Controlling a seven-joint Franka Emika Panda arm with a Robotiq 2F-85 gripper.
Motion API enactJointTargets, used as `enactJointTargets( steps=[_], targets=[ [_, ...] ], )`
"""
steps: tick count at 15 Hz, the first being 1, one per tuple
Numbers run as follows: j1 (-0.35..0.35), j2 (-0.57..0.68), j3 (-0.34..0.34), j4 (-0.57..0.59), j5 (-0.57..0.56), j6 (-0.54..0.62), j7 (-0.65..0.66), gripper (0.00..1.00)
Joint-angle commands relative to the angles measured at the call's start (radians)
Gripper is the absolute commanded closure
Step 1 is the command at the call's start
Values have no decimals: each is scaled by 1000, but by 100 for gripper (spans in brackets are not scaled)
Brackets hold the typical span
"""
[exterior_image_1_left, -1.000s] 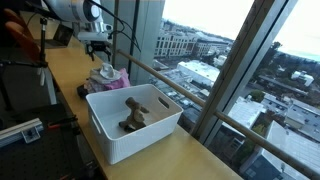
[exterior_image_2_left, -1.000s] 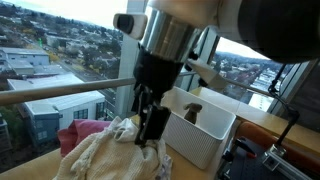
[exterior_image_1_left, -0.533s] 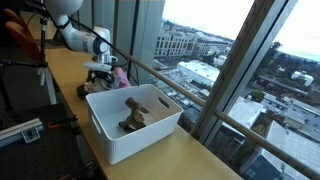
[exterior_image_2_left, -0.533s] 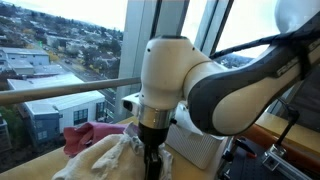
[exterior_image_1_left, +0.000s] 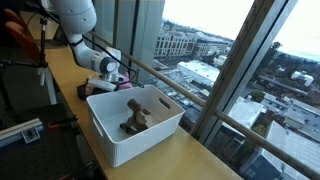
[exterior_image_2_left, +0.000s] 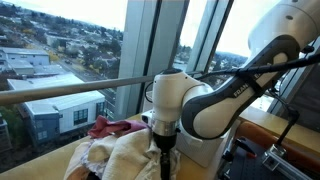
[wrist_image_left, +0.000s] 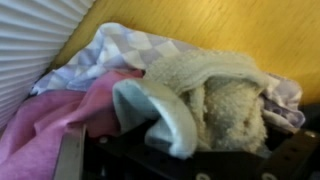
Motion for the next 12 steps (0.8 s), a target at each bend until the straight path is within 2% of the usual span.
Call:
enactJointTargets(
  steps=[1,7,8,10,12],
  targets=[
    [-44,-30,-13,-73,28,14,-13,50],
    [-126,-170,-2,-142,72,-12,-44,93],
    [-139,-201,3,-158,82,-14,-52,98],
    [-154,-262,8,-190,95,-15,-68,94],
    [-164,-325,15,-213,113,-21,-89,99]
  ],
)
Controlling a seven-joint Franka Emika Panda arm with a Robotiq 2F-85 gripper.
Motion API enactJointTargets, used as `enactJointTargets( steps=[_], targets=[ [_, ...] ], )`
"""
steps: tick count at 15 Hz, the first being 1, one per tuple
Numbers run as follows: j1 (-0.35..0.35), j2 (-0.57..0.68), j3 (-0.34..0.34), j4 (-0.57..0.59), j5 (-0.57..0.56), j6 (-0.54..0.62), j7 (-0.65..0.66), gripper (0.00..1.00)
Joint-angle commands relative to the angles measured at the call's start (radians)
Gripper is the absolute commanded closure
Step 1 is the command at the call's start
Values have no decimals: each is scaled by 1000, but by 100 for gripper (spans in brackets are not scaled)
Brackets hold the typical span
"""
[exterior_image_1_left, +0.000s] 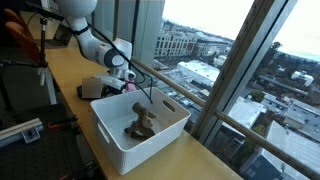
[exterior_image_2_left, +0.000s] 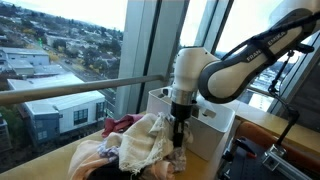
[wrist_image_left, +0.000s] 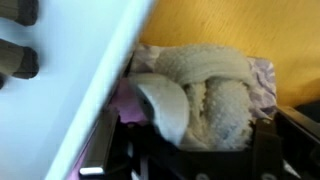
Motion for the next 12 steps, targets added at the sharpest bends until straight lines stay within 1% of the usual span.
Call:
enactJointTargets(
  steps=[1,2,4,7,9,12],
  targets=[
    [-28,-155,22,-77,62,-24,-58,99],
    [-32,-191,30,-82,82,-32,-72,97],
    [-34,-265,45,-83,123,-52,-104,97],
    [-28,-374,61,-49,199,-98,-160,97],
    [-25,-438,52,-14,236,-117,-194,97],
    [-25,-519,11,49,235,-132,-213,97]
  ],
)
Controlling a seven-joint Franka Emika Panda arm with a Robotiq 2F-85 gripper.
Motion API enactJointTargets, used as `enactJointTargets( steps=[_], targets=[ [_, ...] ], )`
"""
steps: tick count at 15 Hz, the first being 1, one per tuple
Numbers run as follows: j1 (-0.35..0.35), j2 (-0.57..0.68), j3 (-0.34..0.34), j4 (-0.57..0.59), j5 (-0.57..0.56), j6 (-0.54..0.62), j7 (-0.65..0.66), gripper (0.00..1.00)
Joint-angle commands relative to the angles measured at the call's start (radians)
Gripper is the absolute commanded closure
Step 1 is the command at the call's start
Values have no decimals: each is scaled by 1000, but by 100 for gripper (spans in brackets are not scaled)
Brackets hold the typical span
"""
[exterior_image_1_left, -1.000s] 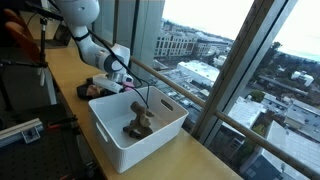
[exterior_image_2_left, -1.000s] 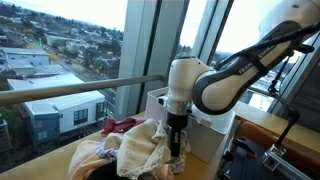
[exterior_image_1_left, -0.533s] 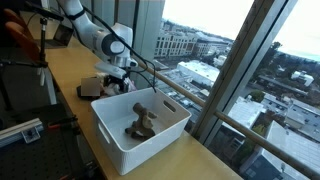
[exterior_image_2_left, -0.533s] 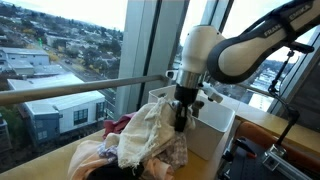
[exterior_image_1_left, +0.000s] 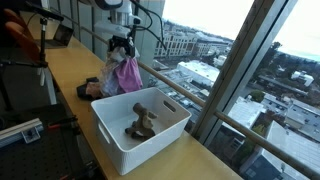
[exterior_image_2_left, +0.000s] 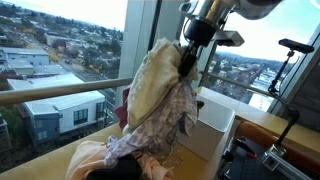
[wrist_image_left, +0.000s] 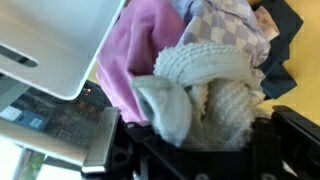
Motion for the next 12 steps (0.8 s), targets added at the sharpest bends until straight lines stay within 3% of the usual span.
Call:
enactJointTargets(
  steps=[1,7,12],
  targets=[
    [-13,-107,-43,72,26,-36,-48,97],
    [-36,-196,-134,259,12,-81,-64,97],
    [-58,-212,-197,489,7,-192,-103,97]
  ],
)
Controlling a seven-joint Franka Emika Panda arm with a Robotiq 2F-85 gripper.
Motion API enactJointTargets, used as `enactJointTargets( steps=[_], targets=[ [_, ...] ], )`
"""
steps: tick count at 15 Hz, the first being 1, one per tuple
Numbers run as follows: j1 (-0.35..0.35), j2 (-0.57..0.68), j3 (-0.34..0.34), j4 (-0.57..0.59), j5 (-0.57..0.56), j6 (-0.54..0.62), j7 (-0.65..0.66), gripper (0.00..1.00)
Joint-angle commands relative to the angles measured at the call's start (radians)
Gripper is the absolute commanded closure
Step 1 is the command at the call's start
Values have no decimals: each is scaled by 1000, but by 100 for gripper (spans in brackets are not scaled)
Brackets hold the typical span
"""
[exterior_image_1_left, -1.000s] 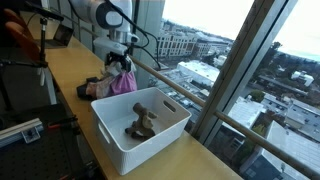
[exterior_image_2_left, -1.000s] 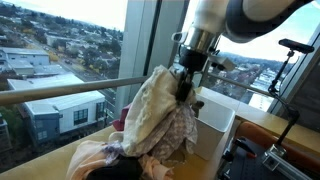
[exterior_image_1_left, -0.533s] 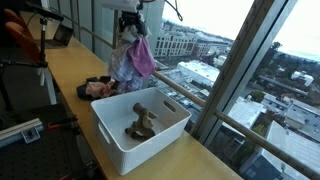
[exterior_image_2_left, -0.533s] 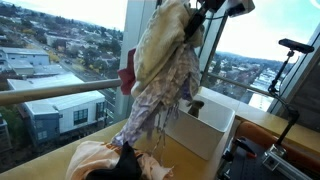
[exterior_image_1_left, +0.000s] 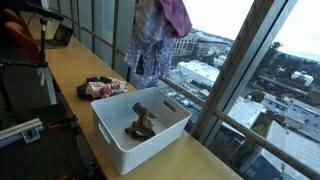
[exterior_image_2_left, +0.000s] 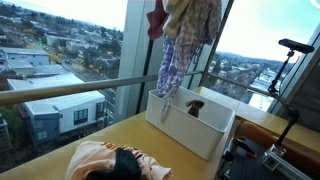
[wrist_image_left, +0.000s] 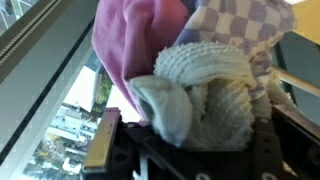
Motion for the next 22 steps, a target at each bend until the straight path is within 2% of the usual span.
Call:
enactJointTargets(
  steps=[1,5,8,18,22],
  targets=[
    [-16,10,-41,205,7,-120,-49,97],
    [-42,52,-92,444,30,-293,-104,97],
    [-53,82,-108,522,37,-366,-121,97],
    [-53,80,-107,323,48,-333,-122,97],
    [-46,61,-100,208,51,-306,-120,97]
  ],
)
